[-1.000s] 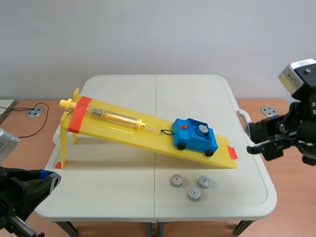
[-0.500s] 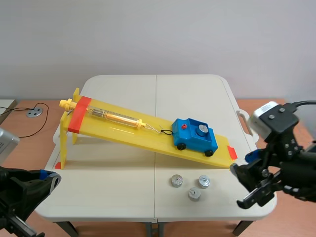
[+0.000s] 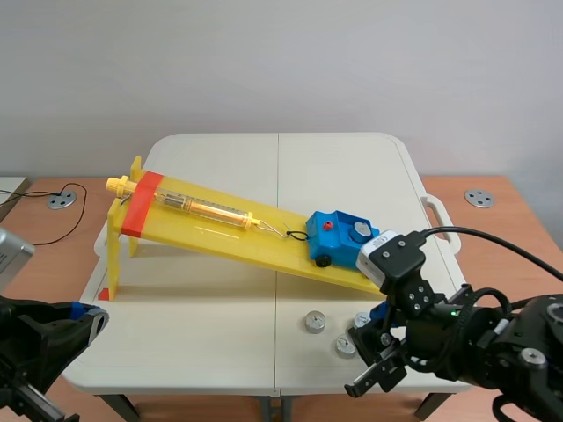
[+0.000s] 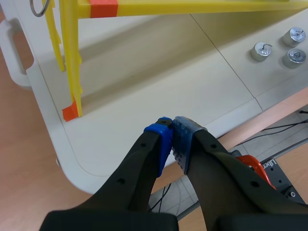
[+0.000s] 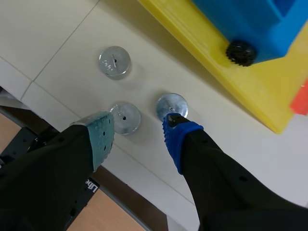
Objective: Place the four metal weights on the blue cart on the ramp.
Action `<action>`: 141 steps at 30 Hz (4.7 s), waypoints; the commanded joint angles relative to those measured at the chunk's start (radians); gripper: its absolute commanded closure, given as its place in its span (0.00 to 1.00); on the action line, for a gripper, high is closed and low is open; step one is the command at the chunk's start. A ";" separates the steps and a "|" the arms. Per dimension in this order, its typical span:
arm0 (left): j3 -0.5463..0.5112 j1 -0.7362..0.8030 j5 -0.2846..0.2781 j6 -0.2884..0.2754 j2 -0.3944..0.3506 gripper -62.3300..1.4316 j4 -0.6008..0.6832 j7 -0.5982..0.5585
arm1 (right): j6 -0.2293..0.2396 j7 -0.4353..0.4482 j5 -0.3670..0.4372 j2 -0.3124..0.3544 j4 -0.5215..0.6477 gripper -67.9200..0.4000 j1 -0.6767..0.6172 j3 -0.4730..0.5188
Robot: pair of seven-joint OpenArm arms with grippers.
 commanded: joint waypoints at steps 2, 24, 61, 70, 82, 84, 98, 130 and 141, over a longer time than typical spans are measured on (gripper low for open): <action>-0.016 -0.020 -0.062 -0.036 0.007 0.93 0.061 -0.081 | -0.019 0.138 0.017 -0.004 0.037 0.63 0.087 0.014; -0.016 -0.048 -0.062 -0.043 0.007 0.93 0.061 -0.077 | -0.042 0.207 -0.047 -0.033 -0.084 0.68 0.132 -0.061; -0.016 -0.050 -0.062 -0.044 0.007 0.93 0.061 -0.073 | -0.082 0.100 0.109 0.009 0.061 0.98 0.089 0.002; -0.016 -0.050 -0.062 -0.044 0.007 0.93 0.061 -0.071 | -0.033 -0.035 0.349 0.039 0.369 0.98 -0.076 0.244; -0.016 -0.050 -0.062 -0.044 0.007 0.93 0.061 -0.066 | -0.042 -0.012 0.436 -0.054 0.374 0.98 0.048 0.373; -0.016 -0.050 -0.062 -0.044 0.007 0.93 0.061 -0.066 | -0.042 -0.012 0.435 -0.080 0.341 0.98 0.085 0.373; -0.016 -0.050 -0.062 -0.044 0.007 0.93 0.061 -0.065 | -0.037 0.004 0.386 -0.160 0.066 0.98 0.301 0.305; -0.016 -0.050 -0.062 -0.044 0.007 0.93 0.061 -0.064 | 0.068 -0.003 0.357 -0.179 -0.032 0.58 0.363 0.298; -0.016 -0.050 -0.062 -0.044 0.007 0.93 0.061 -0.062 | 0.110 -0.076 0.455 -0.011 0.307 0.56 0.125 0.408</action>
